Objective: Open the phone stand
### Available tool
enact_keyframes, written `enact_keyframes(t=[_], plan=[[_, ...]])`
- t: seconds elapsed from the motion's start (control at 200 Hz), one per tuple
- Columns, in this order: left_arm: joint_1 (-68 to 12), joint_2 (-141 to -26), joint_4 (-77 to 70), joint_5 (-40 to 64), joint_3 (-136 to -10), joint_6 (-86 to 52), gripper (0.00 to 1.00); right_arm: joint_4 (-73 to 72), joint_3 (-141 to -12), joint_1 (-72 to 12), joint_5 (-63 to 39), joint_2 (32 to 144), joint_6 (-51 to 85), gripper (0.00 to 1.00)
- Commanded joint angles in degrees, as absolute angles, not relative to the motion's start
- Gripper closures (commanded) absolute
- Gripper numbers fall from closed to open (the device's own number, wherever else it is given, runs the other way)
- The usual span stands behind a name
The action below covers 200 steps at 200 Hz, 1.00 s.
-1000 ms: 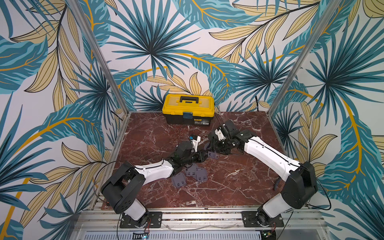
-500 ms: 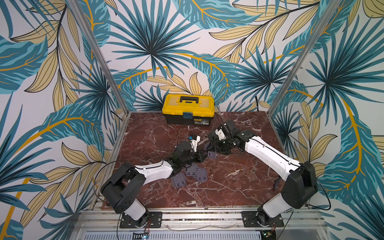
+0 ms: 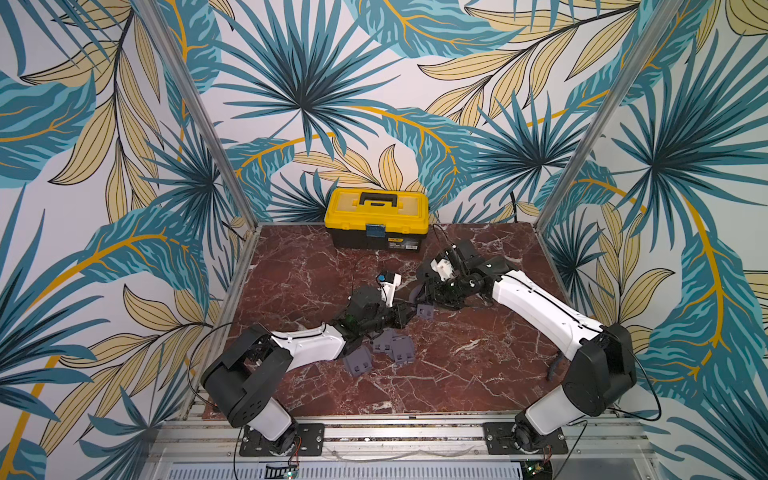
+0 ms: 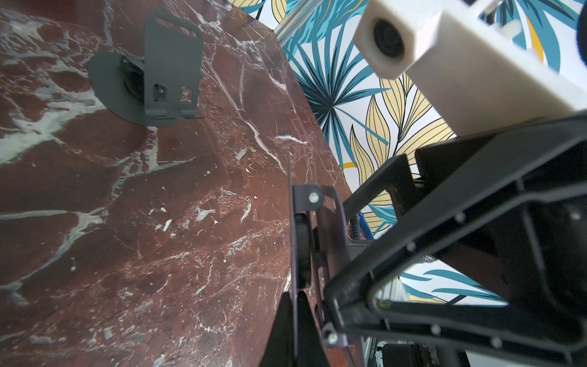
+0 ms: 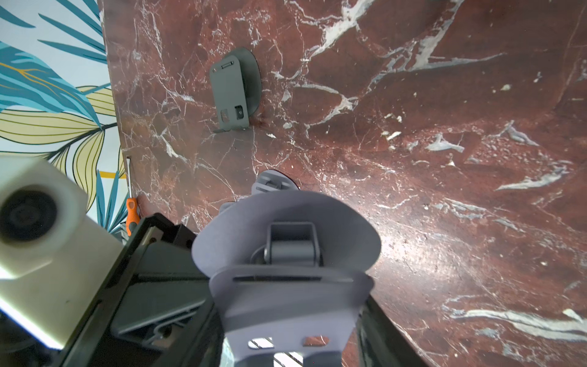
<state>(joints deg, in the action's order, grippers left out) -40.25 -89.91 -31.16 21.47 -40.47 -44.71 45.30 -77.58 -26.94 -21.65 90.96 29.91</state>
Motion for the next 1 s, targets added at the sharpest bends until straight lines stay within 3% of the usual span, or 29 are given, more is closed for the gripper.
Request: enact_keyframes(t=[0.0,0.997], plan=[[-38.7,-89.9,-25.8,15.8,-37.9,-43.2,1.00,52.0,-79.1,-25.9,-23.1,89.1,27.3,0.64],[-38.8,-81.6,-10.0,8.0,-37.7,-25.5,1.00,67.0,-83.3,-25.6,-28.0,91.3,17.2,0.65]])
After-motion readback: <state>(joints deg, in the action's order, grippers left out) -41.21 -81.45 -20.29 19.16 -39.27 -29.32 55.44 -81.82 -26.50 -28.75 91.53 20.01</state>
